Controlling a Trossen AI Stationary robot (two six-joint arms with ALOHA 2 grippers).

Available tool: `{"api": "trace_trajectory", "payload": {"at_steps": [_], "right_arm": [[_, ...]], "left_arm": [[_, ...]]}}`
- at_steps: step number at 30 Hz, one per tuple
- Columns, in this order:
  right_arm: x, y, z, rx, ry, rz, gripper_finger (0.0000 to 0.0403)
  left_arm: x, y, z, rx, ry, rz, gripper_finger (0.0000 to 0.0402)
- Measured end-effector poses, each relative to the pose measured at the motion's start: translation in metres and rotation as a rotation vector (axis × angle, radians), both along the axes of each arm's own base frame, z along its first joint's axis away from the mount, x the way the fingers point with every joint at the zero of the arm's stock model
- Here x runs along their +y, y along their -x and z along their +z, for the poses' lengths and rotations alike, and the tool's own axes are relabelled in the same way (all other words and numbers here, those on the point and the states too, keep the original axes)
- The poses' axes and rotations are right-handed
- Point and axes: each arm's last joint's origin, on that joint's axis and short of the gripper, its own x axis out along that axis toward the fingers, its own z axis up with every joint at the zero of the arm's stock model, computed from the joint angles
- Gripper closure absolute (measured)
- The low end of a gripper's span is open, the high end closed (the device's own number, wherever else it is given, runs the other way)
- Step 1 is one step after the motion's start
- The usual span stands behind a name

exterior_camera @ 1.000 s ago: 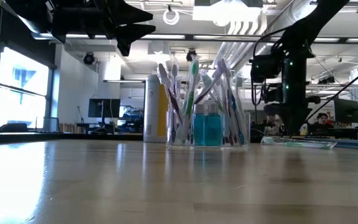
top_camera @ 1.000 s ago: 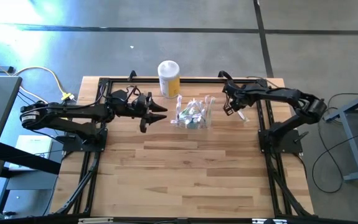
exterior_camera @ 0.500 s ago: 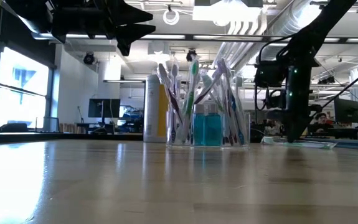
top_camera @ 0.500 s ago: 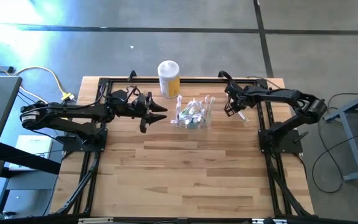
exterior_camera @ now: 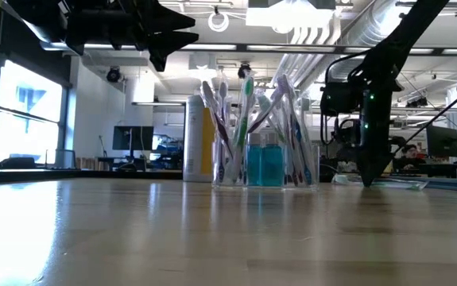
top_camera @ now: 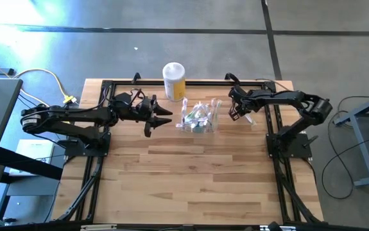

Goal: Pick & Place toothbrushing station
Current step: Put the green toothbrush into the transparent organizer

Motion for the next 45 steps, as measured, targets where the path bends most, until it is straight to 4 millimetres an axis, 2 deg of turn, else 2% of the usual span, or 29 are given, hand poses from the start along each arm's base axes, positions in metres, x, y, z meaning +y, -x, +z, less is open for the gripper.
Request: {"api": "trace_trajectory", "payload": {"at_steps": [3,7,12,15,20,25,28,31,34,38,42,45], "right_arm": [[0.0,-0.001,0.0,0.006,0.016,0.016,0.0327],[-0.001,-0.001,0.0,0.018,0.037,0.012,0.0383],[0.008,-0.001,0.006,0.055,0.061,0.022,0.0394],[0.019,0.003,0.018,0.087,0.074,0.057,0.0395],[0.044,0.011,0.056,0.022,0.141,0.099,0.0397],[0.081,0.024,0.097,-0.188,0.244,0.113,0.0397],[0.103,0.029,0.118,-0.383,0.298,0.159,0.0398],[0.123,0.025,0.131,-0.606,0.373,0.269,0.0398],[0.141,0.015,0.127,-0.852,0.451,0.411,0.0398],[0.156,0.008,0.103,-1.018,0.588,0.605,0.0399],[0.165,0.012,0.078,-1.187,0.715,0.681,0.0399],[0.167,0.018,0.07,-1.306,0.777,0.665,0.0399]], "left_arm": [[0.0,0.0,-0.001,0.005,0.002,0.0,0.0248],[0.0,0.0,-0.001,0.011,0.006,0.0,0.0248],[0.0,0.0,-0.003,0.031,0.012,0.003,0.0248],[0.0,0.0,-0.005,0.051,0.017,0.003,0.0248],[0.0,0.0,-0.006,0.067,0.022,0.003,0.0248],[0.0,0.0,-0.008,0.081,0.048,0.003,0.0248],[0.0,0.0,-0.009,0.091,0.055,0.003,0.0248],[0.0,0.0,-0.009,0.092,0.055,0.003,0.0248],[0.0,0.0,-0.009,0.092,0.055,0.003,0.0248],[0.0,0.0,-0.009,0.092,0.055,0.002,0.0248],[0.0,0.0,-0.009,0.092,0.054,0.002,0.0248],[0.0,0.0,-0.008,0.085,0.045,0.008,0.0248]]}}
